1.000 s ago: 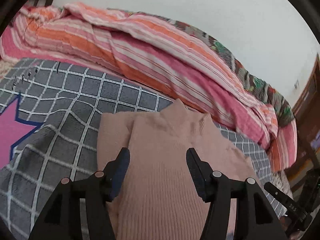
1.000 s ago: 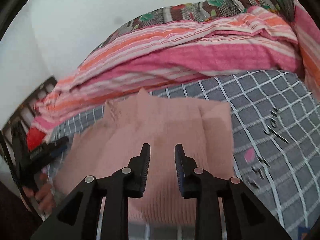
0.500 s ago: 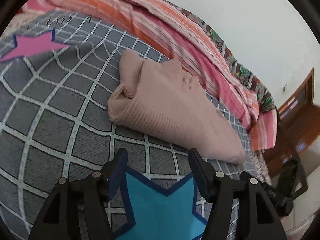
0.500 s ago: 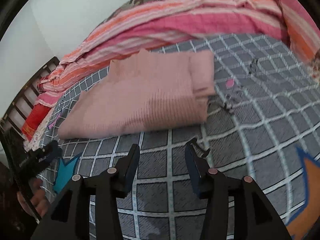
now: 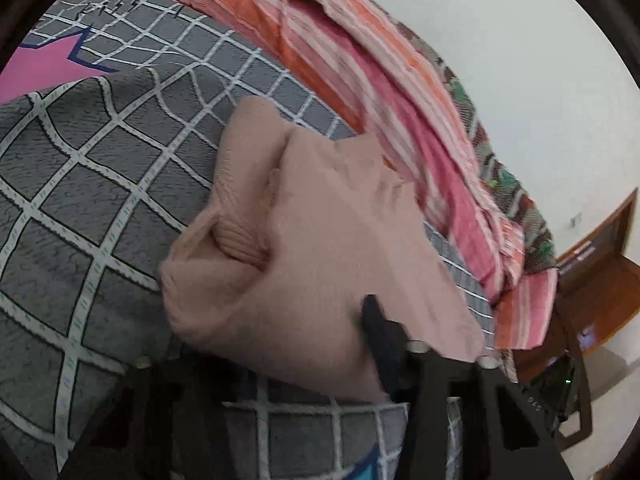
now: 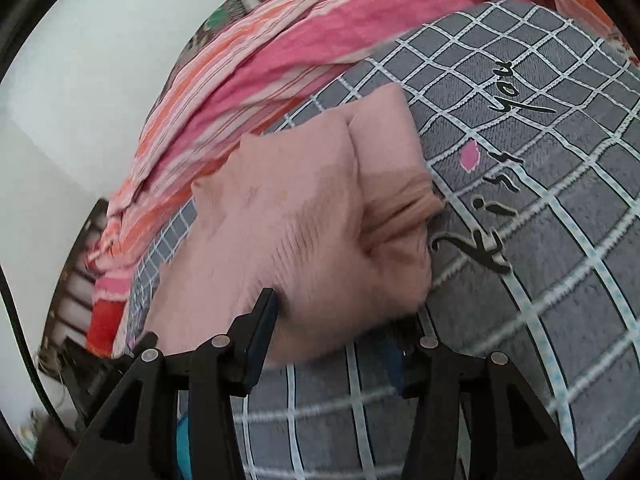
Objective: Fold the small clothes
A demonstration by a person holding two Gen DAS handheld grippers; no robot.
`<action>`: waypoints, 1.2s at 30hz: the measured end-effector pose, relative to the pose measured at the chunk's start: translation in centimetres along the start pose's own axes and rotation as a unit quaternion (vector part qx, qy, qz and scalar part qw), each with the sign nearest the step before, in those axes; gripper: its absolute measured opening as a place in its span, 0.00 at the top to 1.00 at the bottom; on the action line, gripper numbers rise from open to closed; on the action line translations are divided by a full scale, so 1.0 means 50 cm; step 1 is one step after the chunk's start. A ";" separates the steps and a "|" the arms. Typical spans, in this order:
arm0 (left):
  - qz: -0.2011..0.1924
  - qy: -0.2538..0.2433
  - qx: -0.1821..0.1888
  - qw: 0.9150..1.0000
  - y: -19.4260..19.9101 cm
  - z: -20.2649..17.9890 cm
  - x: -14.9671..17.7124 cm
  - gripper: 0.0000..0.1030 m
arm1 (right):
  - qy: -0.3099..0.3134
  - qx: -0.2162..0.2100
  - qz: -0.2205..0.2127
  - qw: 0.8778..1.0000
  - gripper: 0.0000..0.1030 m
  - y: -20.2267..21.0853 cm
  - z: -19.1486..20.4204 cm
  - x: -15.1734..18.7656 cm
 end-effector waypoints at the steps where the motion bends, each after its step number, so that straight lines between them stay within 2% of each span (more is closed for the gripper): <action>1: 0.001 0.006 -0.002 1.000 0.000 0.009 0.000 0.74 | -0.002 0.005 -0.004 1.000 0.57 -0.007 0.001 -0.006; 2: 0.004 0.015 0.000 1.000 -0.002 0.015 0.001 0.83 | -0.002 0.011 -0.009 1.000 0.71 -0.011 0.000 -0.010; 3: 0.007 0.024 0.007 1.000 -0.005 0.020 0.002 0.87 | 0.000 0.018 -0.011 1.000 0.83 -0.016 -0.002 -0.012; 4: 0.007 0.031 0.013 0.999 -0.004 0.023 0.001 0.89 | 0.003 0.022 -0.009 1.000 0.90 -0.021 -0.003 -0.013; 7: -0.002 0.038 0.017 0.999 0.009 0.025 0.000 0.91 | 0.015 0.018 -0.030 0.999 0.92 -0.005 -0.001 -0.013; 11: -0.008 0.027 0.007 1.000 0.040 0.012 0.007 0.91 | 0.035 0.012 -0.039 0.999 0.92 0.039 0.012 0.003; 14: -0.007 0.028 0.016 0.999 0.073 0.003 0.024 0.91 | 0.041 0.011 -0.035 0.998 0.92 0.077 0.009 0.027; 18: 0.005 0.005 0.016 1.000 0.133 -0.009 0.085 0.91 | 0.046 0.009 -0.026 0.999 0.92 0.135 -0.006 0.077; 24: 0.018 0.010 0.027 0.999 0.205 -0.015 0.169 0.91 | 0.060 0.015 -0.025 0.998 0.92 0.214 -0.036 0.155; 28: 0.033 -0.009 0.026 0.999 0.236 -0.023 0.198 0.89 | 0.085 0.040 -0.014 0.995 0.90 0.243 -0.055 0.197; 29: 0.037 -0.016 0.017 0.999 0.241 -0.019 0.202 0.87 | 0.086 0.042 -0.005 0.995 0.84 0.245 -0.062 0.203; 30: 0.040 -0.025 -0.001 0.999 0.249 -0.011 0.205 0.86 | 0.089 0.045 0.004 0.995 0.82 0.248 -0.071 0.207; 31: 0.042 -0.032 -0.017 0.998 0.256 -0.002 0.206 0.80 | 0.095 0.050 0.004 0.994 0.81 0.254 -0.078 0.207; 34: 0.037 -0.057 -0.050 0.996 0.285 0.022 0.199 0.69 | 0.116 0.069 -0.015 0.991 0.69 0.283 -0.100 0.198; 36: 0.028 -0.073 -0.071 0.994 0.304 0.033 0.183 0.67 | 0.124 0.084 -0.041 0.988 0.69 0.303 -0.108 0.178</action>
Point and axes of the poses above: each gripper's, at about its wrist camera, not at the fingertips, and y roughly against the way its jaws point, z to its left, x to its underside, the point moved 9 cm from there along -y, roughly the way its jaws point, and after that the axes turned 12 degrees about -y, right-handed, at the moved point
